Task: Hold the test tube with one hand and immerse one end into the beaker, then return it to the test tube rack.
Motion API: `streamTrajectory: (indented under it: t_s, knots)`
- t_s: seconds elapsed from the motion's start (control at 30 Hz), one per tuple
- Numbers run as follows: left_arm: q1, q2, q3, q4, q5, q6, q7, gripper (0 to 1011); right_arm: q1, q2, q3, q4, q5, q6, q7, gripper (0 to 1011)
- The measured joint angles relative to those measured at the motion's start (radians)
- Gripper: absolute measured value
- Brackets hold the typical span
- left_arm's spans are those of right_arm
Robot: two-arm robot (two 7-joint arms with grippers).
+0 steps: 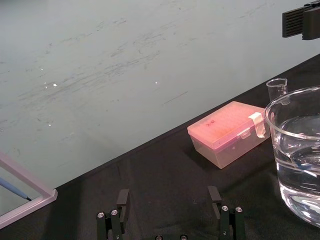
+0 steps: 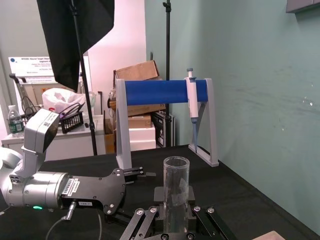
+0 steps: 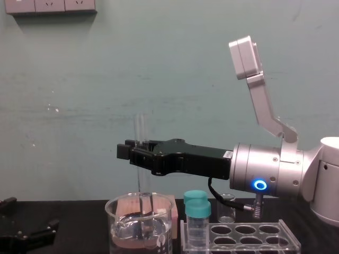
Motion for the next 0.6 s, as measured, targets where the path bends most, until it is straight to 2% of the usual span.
streamTrajectory:
  t_s: [0.6]
  knots:
    - [0.000,0.000,0.000,0.000,0.000,0.000,0.000,1000,-0.007,0.004,0.007,-0.009,-0.006,0.006,0.000,241]
